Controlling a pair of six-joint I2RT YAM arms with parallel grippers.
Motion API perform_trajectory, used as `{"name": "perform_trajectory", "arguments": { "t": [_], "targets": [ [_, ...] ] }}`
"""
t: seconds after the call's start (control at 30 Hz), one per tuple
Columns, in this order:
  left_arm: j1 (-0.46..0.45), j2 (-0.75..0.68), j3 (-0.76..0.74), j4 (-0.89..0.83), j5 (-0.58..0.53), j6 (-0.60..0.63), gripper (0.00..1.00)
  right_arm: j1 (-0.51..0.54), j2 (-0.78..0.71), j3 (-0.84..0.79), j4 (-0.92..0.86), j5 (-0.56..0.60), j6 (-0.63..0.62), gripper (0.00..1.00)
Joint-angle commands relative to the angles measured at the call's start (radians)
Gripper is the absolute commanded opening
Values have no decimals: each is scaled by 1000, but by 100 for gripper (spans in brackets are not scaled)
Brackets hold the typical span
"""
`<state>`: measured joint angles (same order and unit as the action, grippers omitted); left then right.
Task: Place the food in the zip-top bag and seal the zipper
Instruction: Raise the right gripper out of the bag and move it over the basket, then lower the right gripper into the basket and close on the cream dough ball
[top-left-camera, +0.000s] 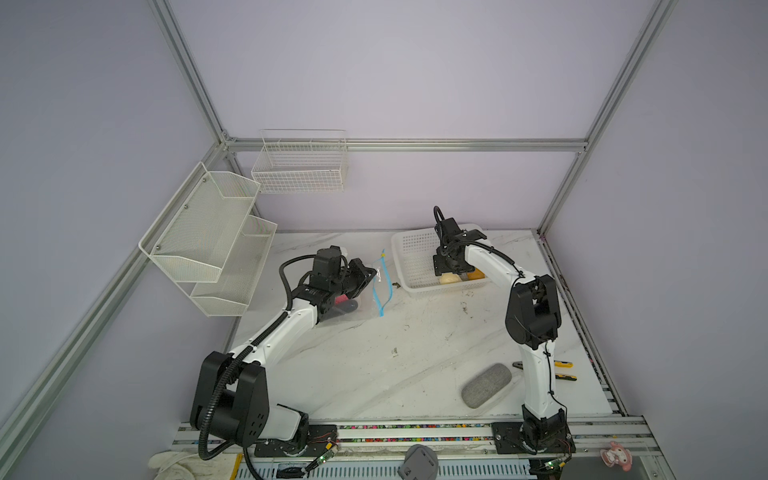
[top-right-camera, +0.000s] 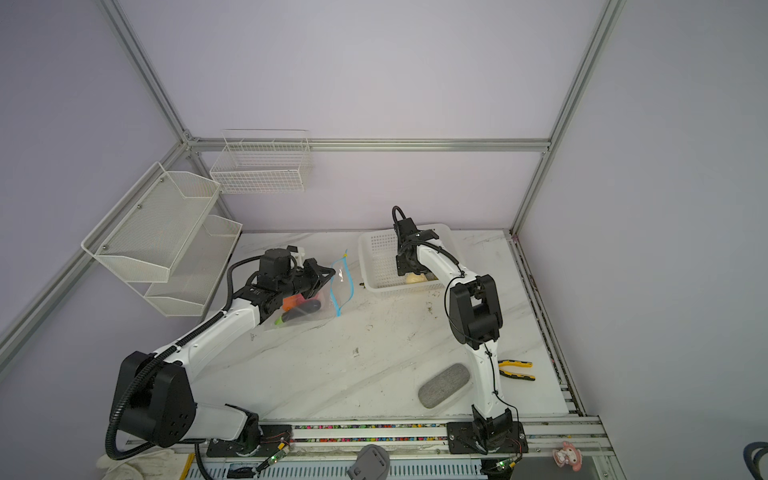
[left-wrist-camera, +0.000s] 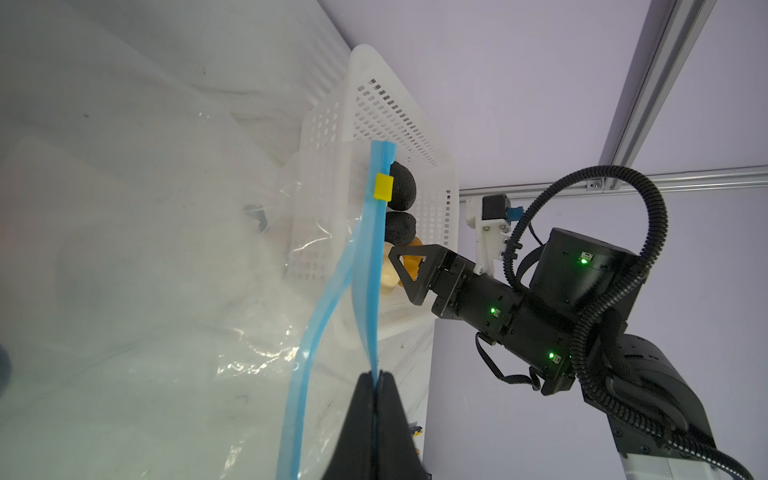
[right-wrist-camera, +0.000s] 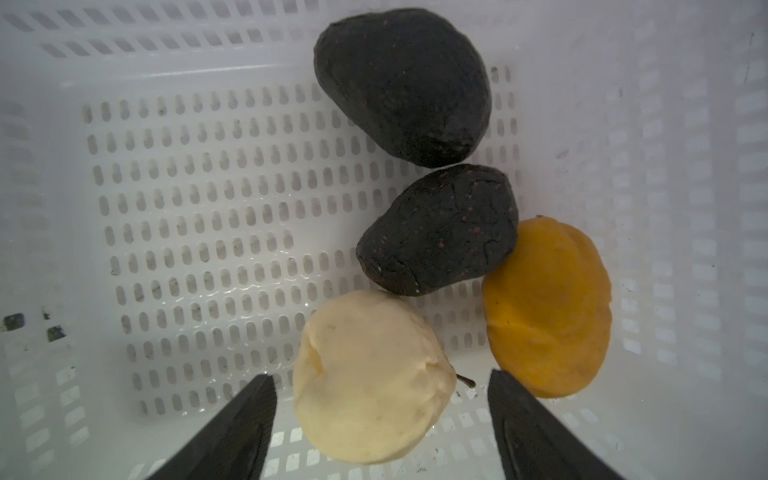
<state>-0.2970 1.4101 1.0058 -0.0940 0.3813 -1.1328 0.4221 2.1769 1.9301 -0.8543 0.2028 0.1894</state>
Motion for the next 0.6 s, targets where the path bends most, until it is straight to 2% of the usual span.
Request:
{"name": "perform_trajectory", "arguments": {
  "t": [0.0, 0.23, 0.57],
  "targets": [
    [-4, -5, 23, 21, 13, 30, 0, -3, 10, -22, -28, -9, -5, 85],
    [-4, -5, 23, 26, 14, 30, 0, -3, 9, -53, -33, -23, -1, 86],
    [1, -6, 19, 27, 13, 31, 0, 2, 56, -30, -34, -58, -10, 83]
  ]
}}
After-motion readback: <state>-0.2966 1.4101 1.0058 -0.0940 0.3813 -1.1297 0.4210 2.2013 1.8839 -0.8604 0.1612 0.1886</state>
